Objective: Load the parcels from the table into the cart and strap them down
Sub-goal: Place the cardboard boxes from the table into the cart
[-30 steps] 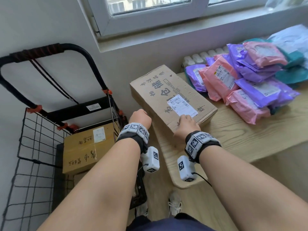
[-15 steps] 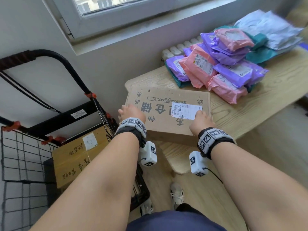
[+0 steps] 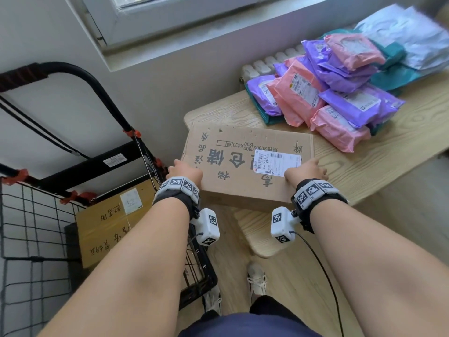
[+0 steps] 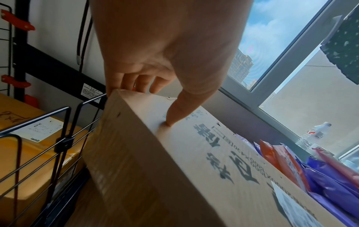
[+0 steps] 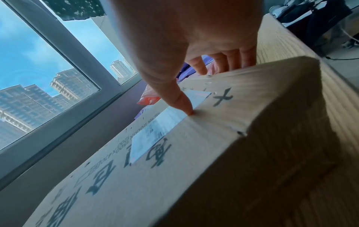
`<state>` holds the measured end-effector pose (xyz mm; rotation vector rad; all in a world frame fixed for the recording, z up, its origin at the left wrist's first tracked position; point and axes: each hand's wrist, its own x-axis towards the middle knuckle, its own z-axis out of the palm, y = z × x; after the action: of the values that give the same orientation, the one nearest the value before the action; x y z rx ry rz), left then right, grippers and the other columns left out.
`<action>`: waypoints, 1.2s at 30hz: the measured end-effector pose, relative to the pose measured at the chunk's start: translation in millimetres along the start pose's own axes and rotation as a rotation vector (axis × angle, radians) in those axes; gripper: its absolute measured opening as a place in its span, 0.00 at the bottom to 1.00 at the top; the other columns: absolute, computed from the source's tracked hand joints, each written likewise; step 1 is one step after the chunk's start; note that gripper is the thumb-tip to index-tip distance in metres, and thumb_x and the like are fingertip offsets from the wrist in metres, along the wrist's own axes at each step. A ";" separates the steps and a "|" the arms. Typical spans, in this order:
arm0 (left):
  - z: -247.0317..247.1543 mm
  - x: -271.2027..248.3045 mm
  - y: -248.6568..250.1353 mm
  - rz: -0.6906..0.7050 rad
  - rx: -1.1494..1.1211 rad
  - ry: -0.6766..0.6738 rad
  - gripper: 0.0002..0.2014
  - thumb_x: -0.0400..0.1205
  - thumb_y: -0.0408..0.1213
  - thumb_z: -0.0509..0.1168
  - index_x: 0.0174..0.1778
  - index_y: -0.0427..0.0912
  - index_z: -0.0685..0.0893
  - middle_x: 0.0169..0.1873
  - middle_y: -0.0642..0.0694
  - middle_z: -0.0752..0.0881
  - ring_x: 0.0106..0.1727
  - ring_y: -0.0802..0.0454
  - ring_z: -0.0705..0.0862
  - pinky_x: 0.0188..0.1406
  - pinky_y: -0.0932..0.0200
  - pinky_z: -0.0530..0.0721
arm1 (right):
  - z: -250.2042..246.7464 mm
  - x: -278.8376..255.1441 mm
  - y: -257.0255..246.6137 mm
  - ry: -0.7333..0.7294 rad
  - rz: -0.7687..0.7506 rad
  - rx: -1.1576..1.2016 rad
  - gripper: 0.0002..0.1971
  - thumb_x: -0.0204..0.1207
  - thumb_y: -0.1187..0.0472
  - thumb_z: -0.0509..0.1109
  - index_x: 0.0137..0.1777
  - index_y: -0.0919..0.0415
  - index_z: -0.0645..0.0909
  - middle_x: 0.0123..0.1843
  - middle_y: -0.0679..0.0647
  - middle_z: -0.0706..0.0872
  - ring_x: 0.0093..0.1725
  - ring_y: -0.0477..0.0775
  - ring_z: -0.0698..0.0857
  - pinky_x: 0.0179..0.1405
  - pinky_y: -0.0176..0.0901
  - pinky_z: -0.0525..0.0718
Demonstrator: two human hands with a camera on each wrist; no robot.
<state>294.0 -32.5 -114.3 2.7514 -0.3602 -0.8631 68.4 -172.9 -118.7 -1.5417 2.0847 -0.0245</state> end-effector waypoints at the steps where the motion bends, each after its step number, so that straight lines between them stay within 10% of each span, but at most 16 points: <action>1: -0.5 -0.4 -1.4 -0.028 -0.011 0.001 0.31 0.77 0.40 0.64 0.76 0.39 0.64 0.72 0.36 0.70 0.71 0.36 0.72 0.71 0.42 0.73 | -0.9 1.4 -1.1 0.019 0.011 0.001 0.31 0.72 0.59 0.67 0.74 0.63 0.64 0.73 0.68 0.69 0.73 0.69 0.69 0.71 0.60 0.69; 7: -11.8 -1.2 -12.1 -0.140 -0.127 0.109 0.30 0.73 0.52 0.64 0.69 0.40 0.76 0.67 0.38 0.72 0.66 0.37 0.76 0.66 0.43 0.76 | -0.8 -6.4 -23.3 0.223 -0.101 -0.004 0.23 0.77 0.57 0.62 0.69 0.66 0.69 0.72 0.67 0.70 0.72 0.66 0.69 0.68 0.56 0.68; 16: -51.5 -8.1 -65.0 -0.306 -0.306 0.394 0.29 0.75 0.55 0.61 0.65 0.37 0.78 0.64 0.38 0.75 0.65 0.39 0.73 0.66 0.42 0.74 | 8.6 -42.6 -93.5 0.093 -0.406 0.063 0.27 0.78 0.55 0.62 0.73 0.68 0.66 0.74 0.65 0.67 0.74 0.65 0.66 0.71 0.55 0.67; 27: -90.7 -28.6 -214.5 -0.560 -0.467 0.324 0.24 0.74 0.50 0.61 0.62 0.41 0.81 0.60 0.37 0.80 0.58 0.38 0.80 0.58 0.45 0.80 | 75.5 -158.9 -148.5 -0.104 -0.693 -0.025 0.25 0.75 0.55 0.64 0.69 0.68 0.70 0.74 0.66 0.68 0.74 0.65 0.66 0.74 0.57 0.66; 36: -110.4 10.8 -370.0 -0.608 -0.444 0.131 0.12 0.72 0.43 0.62 0.36 0.38 0.83 0.44 0.39 0.89 0.46 0.41 0.87 0.58 0.47 0.84 | 168.7 -271.3 -150.4 -0.101 -0.756 -0.165 0.25 0.77 0.52 0.64 0.69 0.67 0.71 0.70 0.64 0.71 0.71 0.64 0.69 0.71 0.55 0.69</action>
<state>427.0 329.3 -140.5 2.4787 0.6488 -0.7554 327.1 66.9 -102.9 -2.2914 1.3475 -0.0491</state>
